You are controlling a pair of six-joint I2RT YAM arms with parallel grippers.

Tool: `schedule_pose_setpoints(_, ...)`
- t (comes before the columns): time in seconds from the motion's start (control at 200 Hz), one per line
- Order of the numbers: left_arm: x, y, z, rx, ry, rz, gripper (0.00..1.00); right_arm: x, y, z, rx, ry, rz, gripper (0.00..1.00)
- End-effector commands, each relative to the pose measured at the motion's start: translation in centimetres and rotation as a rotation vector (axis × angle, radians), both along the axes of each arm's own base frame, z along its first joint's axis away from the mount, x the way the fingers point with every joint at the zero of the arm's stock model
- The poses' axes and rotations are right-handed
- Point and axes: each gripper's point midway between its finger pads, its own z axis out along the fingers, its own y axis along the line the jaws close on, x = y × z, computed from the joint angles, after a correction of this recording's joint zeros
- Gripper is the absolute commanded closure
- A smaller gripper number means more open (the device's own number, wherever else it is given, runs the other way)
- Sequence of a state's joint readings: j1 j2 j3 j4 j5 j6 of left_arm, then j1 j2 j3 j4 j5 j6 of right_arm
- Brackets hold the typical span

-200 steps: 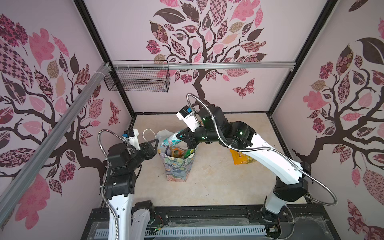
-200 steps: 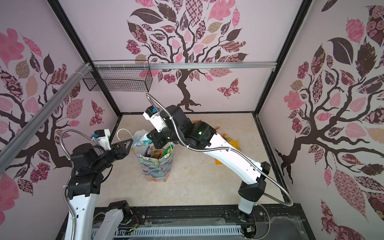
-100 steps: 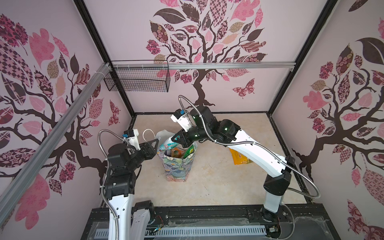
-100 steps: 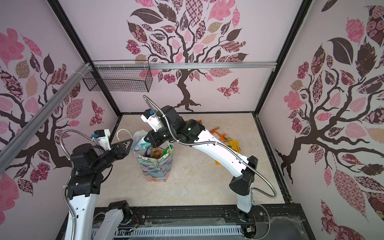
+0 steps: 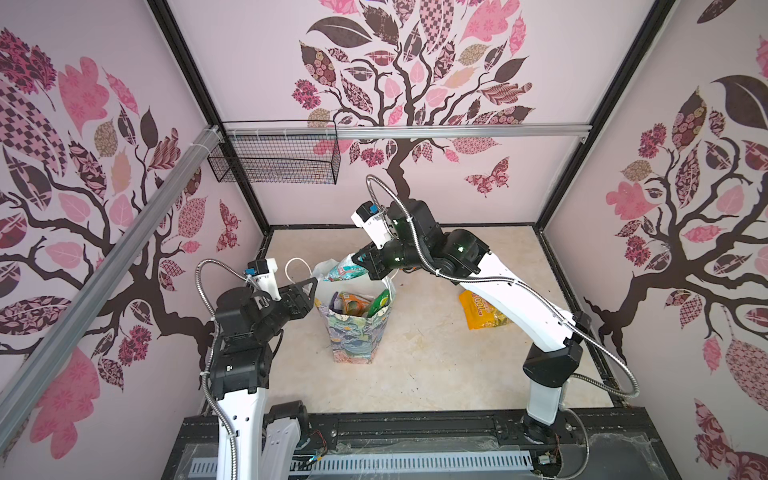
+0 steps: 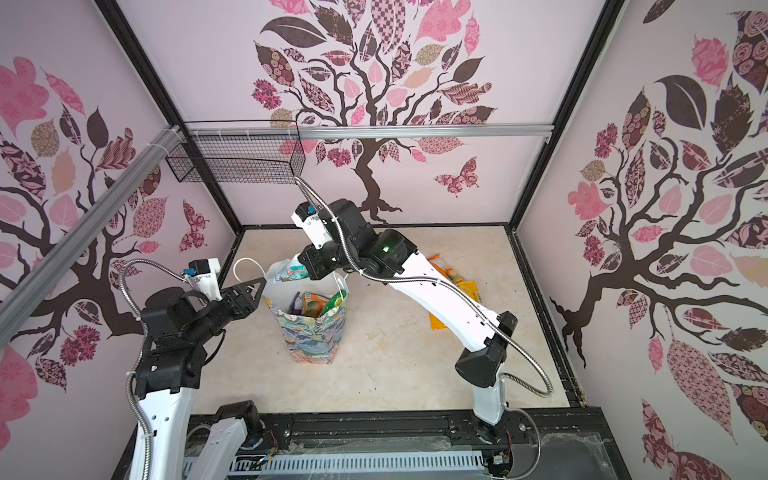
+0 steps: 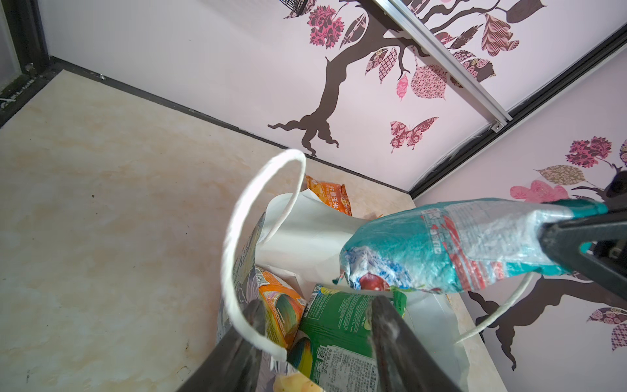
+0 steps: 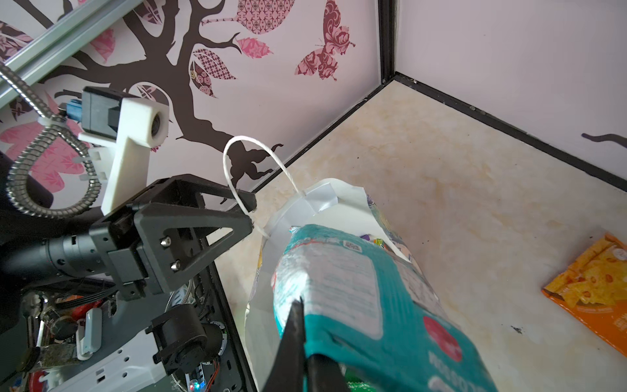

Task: Place the snacks into the paper bag
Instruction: 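Lower the teal packet into the bag and open the right gripper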

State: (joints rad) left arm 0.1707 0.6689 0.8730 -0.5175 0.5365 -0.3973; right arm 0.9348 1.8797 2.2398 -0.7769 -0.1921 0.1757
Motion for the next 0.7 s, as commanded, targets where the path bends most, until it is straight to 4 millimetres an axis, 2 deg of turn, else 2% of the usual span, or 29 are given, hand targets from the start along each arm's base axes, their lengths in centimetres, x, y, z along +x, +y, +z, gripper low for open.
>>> schedule_pose_setpoints(0.0,0.1,0.1,-0.4,-0.006,-0.002,0.000,0.46,1.0,-0.1,0.3,-0.027,-0.059,-0.018,1.00)
schedule_pose_setpoints(0.14,0.1,0.1,-0.4,-0.007,-0.005,0.002,0.46,0.6,0.1,-0.5,-0.059,-0.061,0.003,1.00)
schedule_pose_setpoints(0.285,0.2,0.0,-0.5,-0.011,-0.001,-0.005,0.46,0.2,0.0,-0.9,-0.140,-0.148,-0.006,1.00)
schedule_pose_setpoints(0.52,0.3,0.1,-0.6,-0.014,0.003,-0.005,0.46,-2.2,1.6,-2.7,-0.271,-0.235,0.065,1.00)
schedule_pose_setpoints(0.695,0.2,0.1,-0.6,-0.011,0.001,-0.002,0.46,-3.2,2.8,-2.7,-0.245,-0.211,0.112,1.00)
